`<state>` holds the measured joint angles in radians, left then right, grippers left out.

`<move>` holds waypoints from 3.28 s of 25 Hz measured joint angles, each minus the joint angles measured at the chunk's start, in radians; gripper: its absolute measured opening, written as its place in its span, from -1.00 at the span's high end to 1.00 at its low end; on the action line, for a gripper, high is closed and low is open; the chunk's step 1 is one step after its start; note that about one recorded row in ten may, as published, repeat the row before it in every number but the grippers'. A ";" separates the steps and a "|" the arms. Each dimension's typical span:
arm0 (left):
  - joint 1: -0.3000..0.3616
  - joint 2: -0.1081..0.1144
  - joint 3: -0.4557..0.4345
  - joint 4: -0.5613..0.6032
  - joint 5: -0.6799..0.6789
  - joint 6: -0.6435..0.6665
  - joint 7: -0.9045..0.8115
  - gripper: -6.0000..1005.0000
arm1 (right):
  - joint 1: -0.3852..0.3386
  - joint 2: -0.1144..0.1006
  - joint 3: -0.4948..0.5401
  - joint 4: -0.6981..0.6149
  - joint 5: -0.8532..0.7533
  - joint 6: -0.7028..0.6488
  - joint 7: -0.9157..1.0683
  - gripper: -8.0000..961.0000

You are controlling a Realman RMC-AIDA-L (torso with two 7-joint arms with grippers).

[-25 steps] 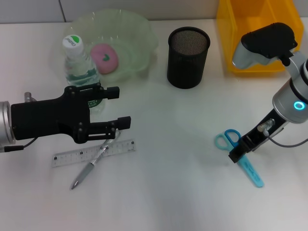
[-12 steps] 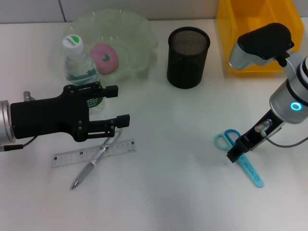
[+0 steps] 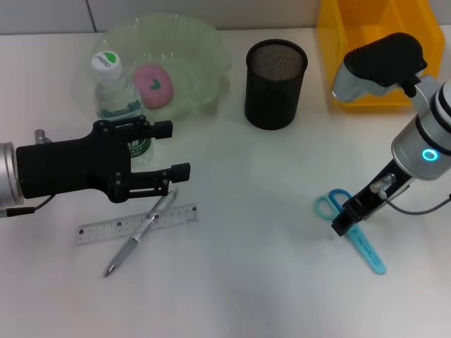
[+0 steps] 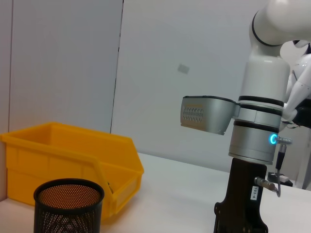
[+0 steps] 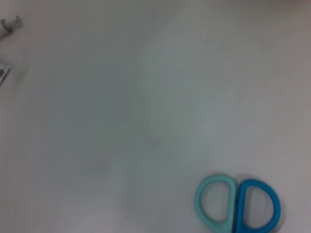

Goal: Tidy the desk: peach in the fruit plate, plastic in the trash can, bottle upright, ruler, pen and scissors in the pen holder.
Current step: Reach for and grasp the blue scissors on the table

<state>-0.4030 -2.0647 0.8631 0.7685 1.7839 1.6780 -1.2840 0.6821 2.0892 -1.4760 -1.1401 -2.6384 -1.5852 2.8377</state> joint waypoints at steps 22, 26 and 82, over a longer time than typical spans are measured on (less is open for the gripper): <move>-0.007 0.000 0.002 0.001 0.002 -0.014 0.000 -0.52 | 0.021 -0.003 -0.019 0.036 -0.009 0.000 0.003 -0.11; -0.008 0.000 0.000 0.001 0.005 -0.015 0.000 -0.51 | 0.028 -0.003 -0.029 0.042 -0.009 0.002 0.004 -0.11; -0.007 0.002 -0.001 0.009 0.000 -0.026 0.000 -0.50 | -0.009 -0.001 -0.043 -0.060 0.005 -0.002 -0.026 0.43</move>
<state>-0.4098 -2.0631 0.8620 0.7776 1.7840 1.6520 -1.2839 0.6730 2.0887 -1.5193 -1.1997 -2.6330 -1.5877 2.8115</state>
